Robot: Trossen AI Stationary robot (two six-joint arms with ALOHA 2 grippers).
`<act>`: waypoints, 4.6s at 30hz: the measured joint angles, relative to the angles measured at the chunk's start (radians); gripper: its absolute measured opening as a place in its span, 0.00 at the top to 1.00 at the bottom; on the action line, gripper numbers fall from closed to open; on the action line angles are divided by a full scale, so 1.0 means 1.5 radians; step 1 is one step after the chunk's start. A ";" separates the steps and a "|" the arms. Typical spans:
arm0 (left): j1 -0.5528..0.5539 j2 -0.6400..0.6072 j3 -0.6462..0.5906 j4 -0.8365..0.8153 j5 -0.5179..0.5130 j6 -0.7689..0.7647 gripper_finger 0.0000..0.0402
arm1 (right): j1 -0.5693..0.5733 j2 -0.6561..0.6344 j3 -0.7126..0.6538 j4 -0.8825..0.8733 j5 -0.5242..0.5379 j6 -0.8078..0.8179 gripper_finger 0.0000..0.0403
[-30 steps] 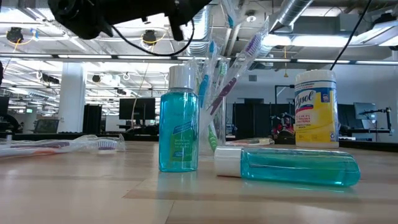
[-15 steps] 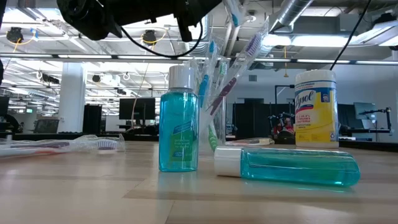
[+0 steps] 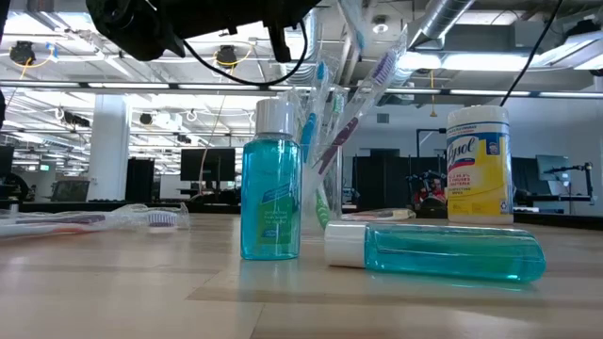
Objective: Pick & Place toothbrushing station
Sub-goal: Put the blue toothbrush into the transparent organizer
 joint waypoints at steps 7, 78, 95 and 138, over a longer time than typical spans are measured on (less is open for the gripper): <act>-0.001 0.000 0.000 -0.031 0.002 0.011 0.96 | 0.000 0.000 0.000 -0.025 0.000 -0.004 1.00; -0.095 -0.053 -0.005 -0.269 -0.010 0.203 0.97 | -0.001 -0.091 0.000 -0.346 0.003 0.076 0.78; -0.111 -0.053 -0.014 -0.300 -0.038 0.197 0.97 | -0.001 -0.091 0.000 -0.346 0.003 0.076 0.78; -0.114 0.085 -0.113 -0.070 -0.087 0.164 0.97 | -0.001 -0.091 0.000 -0.343 0.003 0.075 0.78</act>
